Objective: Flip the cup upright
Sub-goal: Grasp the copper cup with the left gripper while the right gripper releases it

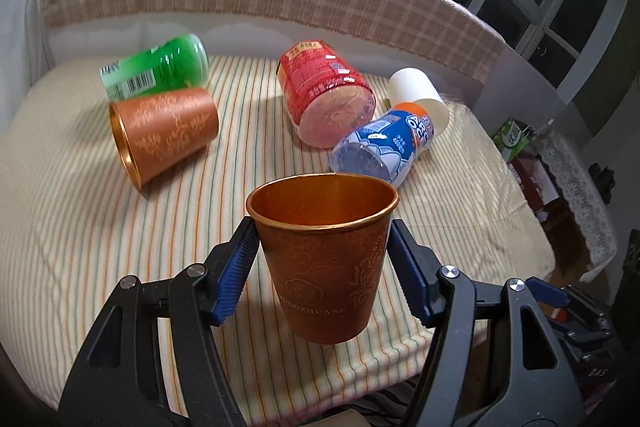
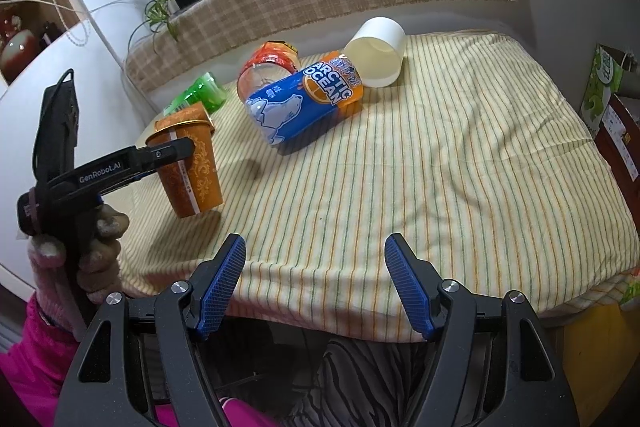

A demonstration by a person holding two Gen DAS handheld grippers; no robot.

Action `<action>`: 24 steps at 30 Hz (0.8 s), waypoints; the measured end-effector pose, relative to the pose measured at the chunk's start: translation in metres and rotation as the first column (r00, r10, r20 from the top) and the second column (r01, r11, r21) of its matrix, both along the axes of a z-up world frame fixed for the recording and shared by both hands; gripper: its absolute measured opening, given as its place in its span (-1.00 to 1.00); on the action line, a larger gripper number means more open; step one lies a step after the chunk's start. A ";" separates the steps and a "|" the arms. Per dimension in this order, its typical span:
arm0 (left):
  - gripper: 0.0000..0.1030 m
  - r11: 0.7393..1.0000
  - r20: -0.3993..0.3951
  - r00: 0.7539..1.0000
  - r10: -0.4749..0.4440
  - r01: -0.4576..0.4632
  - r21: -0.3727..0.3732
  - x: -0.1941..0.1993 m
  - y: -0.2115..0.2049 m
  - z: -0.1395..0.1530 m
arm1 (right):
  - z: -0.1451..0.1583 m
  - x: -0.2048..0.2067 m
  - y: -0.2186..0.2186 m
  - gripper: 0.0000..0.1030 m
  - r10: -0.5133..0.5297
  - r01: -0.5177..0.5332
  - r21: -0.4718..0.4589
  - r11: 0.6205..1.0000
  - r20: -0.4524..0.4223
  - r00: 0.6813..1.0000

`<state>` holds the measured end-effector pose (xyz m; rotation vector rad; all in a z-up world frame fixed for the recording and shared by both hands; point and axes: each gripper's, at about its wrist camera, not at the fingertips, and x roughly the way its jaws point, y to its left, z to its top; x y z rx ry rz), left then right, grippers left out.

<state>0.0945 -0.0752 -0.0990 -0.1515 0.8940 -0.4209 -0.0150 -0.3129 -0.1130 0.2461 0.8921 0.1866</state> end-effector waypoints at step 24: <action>0.30 0.997 0.110 0.993 -0.036 0.028 0.077 -0.009 -0.010 -0.009 | 0.008 -0.002 0.006 0.39 -0.019 0.021 -0.058 0.998 0.035 0.999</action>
